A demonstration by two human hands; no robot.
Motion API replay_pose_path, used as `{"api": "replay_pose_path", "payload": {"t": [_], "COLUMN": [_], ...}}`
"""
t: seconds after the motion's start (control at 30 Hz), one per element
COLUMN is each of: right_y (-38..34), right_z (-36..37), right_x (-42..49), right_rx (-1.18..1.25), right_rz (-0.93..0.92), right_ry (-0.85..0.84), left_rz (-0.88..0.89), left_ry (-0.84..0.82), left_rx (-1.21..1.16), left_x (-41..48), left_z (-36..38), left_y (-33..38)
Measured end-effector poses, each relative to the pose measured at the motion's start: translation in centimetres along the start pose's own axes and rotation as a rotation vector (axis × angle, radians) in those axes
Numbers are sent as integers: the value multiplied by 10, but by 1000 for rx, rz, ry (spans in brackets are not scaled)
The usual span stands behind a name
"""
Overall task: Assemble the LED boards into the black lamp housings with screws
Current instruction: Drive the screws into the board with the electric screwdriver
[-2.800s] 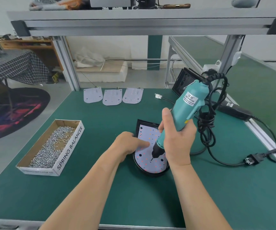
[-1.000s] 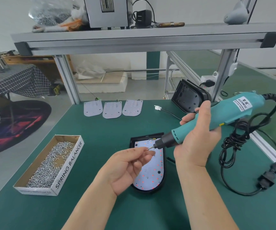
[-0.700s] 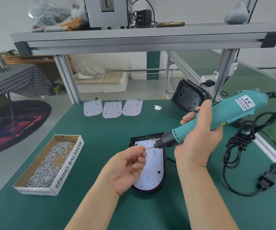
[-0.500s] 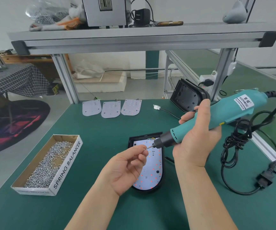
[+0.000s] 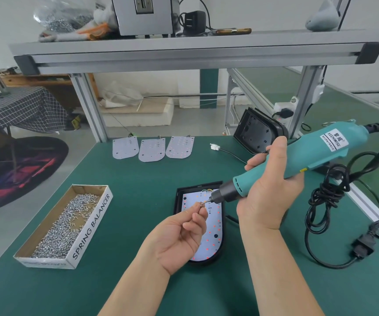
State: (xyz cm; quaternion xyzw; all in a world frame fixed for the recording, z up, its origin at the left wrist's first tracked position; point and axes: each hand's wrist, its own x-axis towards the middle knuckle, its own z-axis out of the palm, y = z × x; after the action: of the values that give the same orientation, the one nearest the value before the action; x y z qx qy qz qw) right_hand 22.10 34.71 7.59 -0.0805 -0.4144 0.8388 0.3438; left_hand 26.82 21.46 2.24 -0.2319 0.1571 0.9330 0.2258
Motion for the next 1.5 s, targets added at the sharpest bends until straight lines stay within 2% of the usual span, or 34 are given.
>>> {"api": "replay_pose_path", "payload": {"t": [0.17,0.37,0.53,0.67,0.93,1.1,1.33,1.5], "right_y": [0,-4,-5,-5,2,7,7,9], "right_z": [0,3,5,7,3,-1,-6,-5], "right_x": [-3,-8,-9,-11,-4,2,7,6], "right_rx": [-4,-12,-33,-58,-51,-4,-4,-5], "right_rz": [-9,-50,-60,-82,-10,99,104,96], "right_ry": [-8,-6,-24,-20,47,76,-45,-12], "left_rz": [38,81,117,223,438,643,443,532], "left_ry": [39,60,61,106,35,100,52,44], "left_rx": [-30,-184,-175,-87,105,460,594,697], "left_x": [-1,-1,-5,-2,2,4,-3,0], "left_z": [3,6,8,6,0,-3,-5,-8], "left_y": [-5,-15,-17,-23,-33,-34,-17,-16]}}
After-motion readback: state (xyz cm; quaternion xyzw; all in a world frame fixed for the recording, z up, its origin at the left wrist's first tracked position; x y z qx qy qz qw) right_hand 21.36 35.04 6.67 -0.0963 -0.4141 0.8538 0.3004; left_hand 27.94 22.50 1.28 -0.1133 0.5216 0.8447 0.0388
